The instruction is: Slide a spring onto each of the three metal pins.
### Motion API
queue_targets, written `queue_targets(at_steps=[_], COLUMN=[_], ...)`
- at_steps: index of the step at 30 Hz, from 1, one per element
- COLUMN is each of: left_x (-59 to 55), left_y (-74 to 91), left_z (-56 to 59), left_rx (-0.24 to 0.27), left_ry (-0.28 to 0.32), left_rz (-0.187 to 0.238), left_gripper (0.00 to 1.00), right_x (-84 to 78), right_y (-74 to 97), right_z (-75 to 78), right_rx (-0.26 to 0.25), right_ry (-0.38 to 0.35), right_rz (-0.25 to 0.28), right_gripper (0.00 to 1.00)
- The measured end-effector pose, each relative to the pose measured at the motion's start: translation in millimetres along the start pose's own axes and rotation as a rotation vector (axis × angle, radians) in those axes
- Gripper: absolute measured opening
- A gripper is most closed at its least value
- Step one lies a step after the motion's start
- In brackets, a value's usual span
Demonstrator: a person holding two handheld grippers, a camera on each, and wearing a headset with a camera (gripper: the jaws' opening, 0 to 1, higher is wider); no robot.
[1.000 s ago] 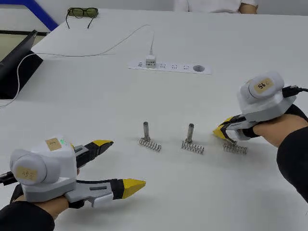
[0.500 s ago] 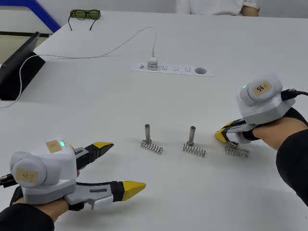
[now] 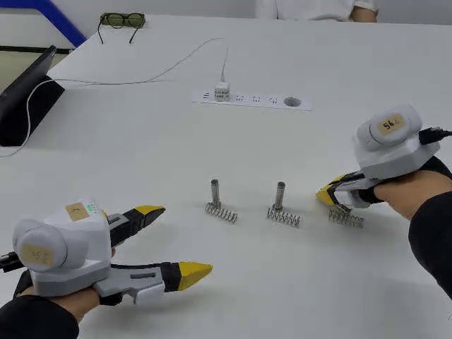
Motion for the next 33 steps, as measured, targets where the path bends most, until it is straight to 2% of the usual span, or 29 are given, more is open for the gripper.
queue_targets(at_steps=[13, 33], left_x=[5.4, 11.5], left_y=[-2.0, -0.8], left_z=[3.8, 5.3], left_rx=[-0.008, -0.011], left_ry=[-0.010, -0.023], left_rz=[0.006, 0.013], left_gripper=[0.78, 0.78], right_x=[3.4, 7.9], right_y=[21.7, 40.1], right_z=[-3.7, -7.2], right_rx=[-0.016, -0.033], right_ry=[-0.009, -0.010], right_rz=[0.048, 0.101], right_gripper=[0.09, 0.08])
Point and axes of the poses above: the centre of the closed fingertips' face, and the gripper's own axes: y roughly backward along the fingers, z roughly to its right, x roughly out of its top, the point moved 3 cm from there along y, roughly backward along the fingers, and after that the axes turned 4 degrees about -y, right-handed, at the moved point
